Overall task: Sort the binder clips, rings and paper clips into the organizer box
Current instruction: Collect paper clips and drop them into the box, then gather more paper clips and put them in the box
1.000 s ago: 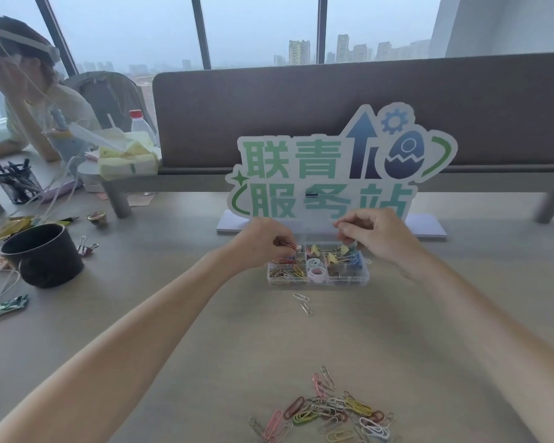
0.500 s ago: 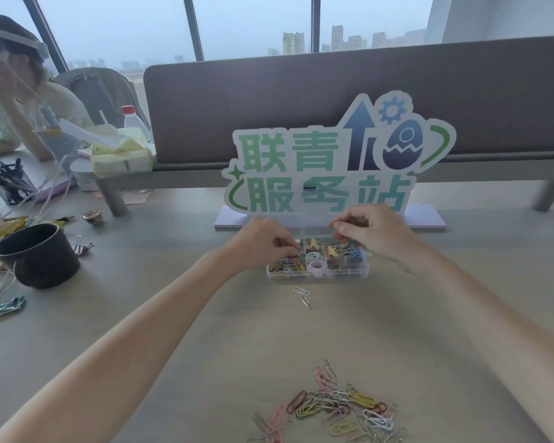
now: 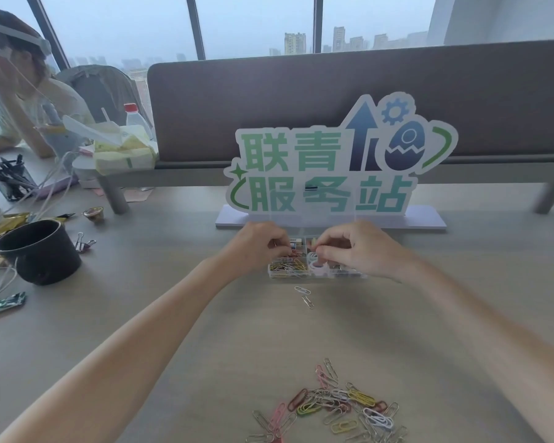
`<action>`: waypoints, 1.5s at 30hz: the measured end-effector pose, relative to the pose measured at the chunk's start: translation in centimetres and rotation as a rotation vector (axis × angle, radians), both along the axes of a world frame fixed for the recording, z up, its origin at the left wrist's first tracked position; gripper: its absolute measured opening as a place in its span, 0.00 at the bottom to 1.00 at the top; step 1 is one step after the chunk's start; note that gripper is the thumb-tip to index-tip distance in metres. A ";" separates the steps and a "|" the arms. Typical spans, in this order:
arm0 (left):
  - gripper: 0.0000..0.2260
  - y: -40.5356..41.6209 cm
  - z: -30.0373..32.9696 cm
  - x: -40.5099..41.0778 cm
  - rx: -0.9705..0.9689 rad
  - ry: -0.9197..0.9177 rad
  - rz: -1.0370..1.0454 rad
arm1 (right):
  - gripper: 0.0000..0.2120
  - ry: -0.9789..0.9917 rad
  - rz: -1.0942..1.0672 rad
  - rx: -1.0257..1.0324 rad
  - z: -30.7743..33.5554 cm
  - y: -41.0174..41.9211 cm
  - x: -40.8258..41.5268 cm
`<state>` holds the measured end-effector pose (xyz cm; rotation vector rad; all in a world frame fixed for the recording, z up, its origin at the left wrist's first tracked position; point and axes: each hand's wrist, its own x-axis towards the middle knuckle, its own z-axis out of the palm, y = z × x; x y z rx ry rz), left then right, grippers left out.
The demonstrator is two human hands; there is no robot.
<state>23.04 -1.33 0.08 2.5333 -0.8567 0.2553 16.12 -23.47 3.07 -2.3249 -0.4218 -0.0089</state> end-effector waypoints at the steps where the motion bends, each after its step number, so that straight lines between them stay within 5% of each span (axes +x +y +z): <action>1: 0.04 0.0 -0.1 0.0 0.005 -0.016 0.006 | 0.04 0.014 0.037 -0.049 0.0 0.2 -0.3; 6: 0.04 0.6 0.2 -2.1 -0.111 -0.117 0.036 | 0.07 -0.108 0.171 -0.406 -2.0 2.4 -1.4; 10: 0.02 2.1 1.2 -6.3 -0.229 0.021 0.043 | 0.10 -0.148 0.170 -0.483 -3.2 3.4 -2.2; 17: 0.19 6.3 2.3 -14.0 0.179 0.574 -0.240 | 0.06 -0.124 0.222 -0.386 -3.1 2.1 -5.8; 24: 0.25 5.9 1.5 -18.4 0.259 0.460 -0.333 | 0.12 -0.012 0.298 -0.327 -2.7 0.4 -10.8; 30: 0.17 4.8 1.1 -18.5 0.155 0.462 -0.287 | 0.12 0.022 0.304 -0.335 -1.4 -1.8 -12.9; 34: 0.11 4.5 0.9 -18.3 0.112 0.489 -0.294 | 0.29 0.187 0.345 -0.485 -0.8 -3.8 -14.5; 38: 0.07 3.4 0.5 -18.4 0.064 0.488 -0.280 | 0.32 0.178 0.285 -0.478 -1.5 -3.3 -15.8; 45: 0.25 1.6 -0.4 -18.7 0.116 0.311 -0.175 | 0.31 0.121 0.223 -0.381 -2.4 -1.0 -14.5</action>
